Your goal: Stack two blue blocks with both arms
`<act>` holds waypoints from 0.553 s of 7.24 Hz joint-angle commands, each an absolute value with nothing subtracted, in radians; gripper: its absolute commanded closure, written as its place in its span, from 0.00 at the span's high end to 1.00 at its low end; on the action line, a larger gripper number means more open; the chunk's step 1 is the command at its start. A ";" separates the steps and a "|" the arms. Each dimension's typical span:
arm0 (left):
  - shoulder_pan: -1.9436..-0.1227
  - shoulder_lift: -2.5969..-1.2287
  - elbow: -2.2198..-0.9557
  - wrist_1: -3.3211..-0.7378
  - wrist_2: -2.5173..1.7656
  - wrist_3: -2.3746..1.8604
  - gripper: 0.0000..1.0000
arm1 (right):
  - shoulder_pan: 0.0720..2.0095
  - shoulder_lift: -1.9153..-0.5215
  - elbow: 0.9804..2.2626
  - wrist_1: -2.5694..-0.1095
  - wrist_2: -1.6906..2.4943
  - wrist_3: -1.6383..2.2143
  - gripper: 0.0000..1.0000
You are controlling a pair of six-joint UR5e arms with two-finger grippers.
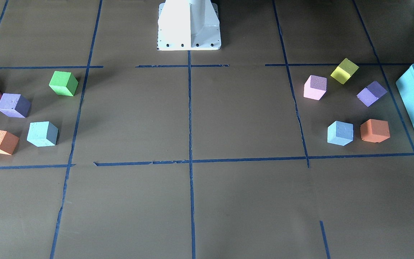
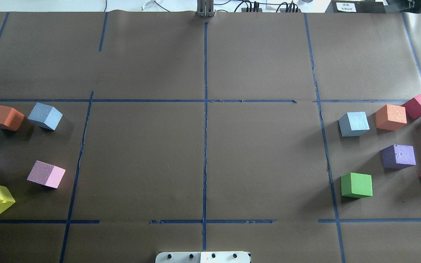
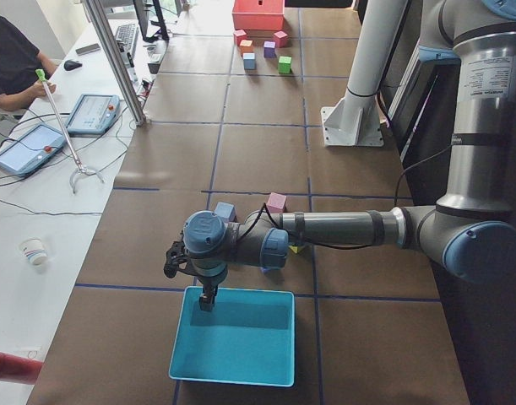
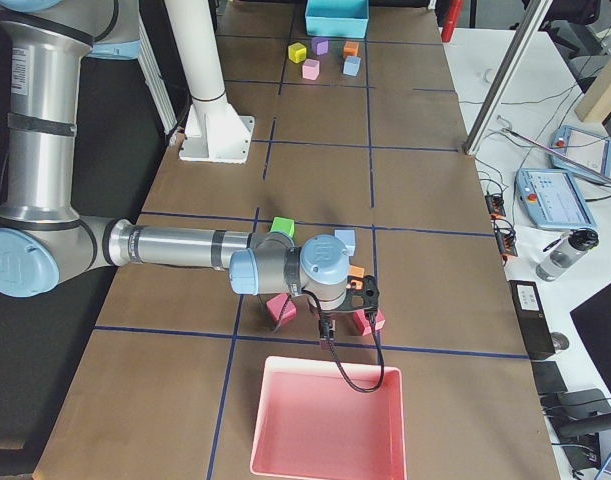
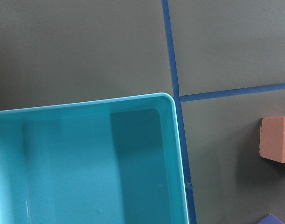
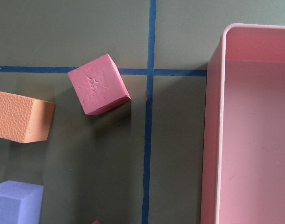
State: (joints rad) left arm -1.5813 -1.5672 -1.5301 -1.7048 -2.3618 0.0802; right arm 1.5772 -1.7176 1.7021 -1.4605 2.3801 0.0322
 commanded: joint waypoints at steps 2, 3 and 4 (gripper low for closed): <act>-1.578 -1.575 -1.587 -1.701 -2.365 0.069 1.00 | 1.577 -1.713 1.706 -1.451 2.381 0.032 1.00; -1.577 -1.575 -1.600 -1.700 -2.367 0.069 1.00 | 1.577 -1.715 1.718 -1.451 2.381 0.032 1.00; -1.575 -1.575 -1.603 -1.701 -2.370 0.068 1.00 | 1.577 -1.713 1.738 -1.451 2.387 0.034 1.00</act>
